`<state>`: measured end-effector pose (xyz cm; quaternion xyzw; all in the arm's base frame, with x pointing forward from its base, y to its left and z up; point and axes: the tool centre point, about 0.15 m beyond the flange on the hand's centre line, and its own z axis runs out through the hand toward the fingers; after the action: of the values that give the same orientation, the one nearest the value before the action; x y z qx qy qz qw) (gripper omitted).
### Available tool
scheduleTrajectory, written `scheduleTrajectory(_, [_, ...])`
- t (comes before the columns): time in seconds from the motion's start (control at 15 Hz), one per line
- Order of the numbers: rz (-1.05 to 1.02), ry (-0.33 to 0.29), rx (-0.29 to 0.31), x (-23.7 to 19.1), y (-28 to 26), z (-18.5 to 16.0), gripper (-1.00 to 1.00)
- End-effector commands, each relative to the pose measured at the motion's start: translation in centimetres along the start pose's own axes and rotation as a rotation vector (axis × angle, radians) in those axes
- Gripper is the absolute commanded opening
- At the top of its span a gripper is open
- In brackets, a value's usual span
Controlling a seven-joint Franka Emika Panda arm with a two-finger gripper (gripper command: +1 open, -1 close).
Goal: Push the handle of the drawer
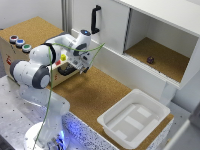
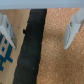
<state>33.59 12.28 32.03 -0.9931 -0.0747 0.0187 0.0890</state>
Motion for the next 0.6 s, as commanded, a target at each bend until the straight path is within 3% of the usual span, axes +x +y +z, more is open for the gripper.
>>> scheduleTrajectory(0.0, [0.098, 0.014, -0.019, 0.87, -0.69, 1.89, 1.0])
scheduleTrajectory(0.4, [0.119, 0.01, 0.048, 1.04, -0.58, 2.09, 1.0])
scheduleTrajectory(0.47, [0.116, 0.011, 0.053, 1.08, -0.4, 2.09, -1.0])
scheduleTrajectory(0.53, [0.112, 0.01, 0.053, 1.1, -0.19, 2.13, -1.0])
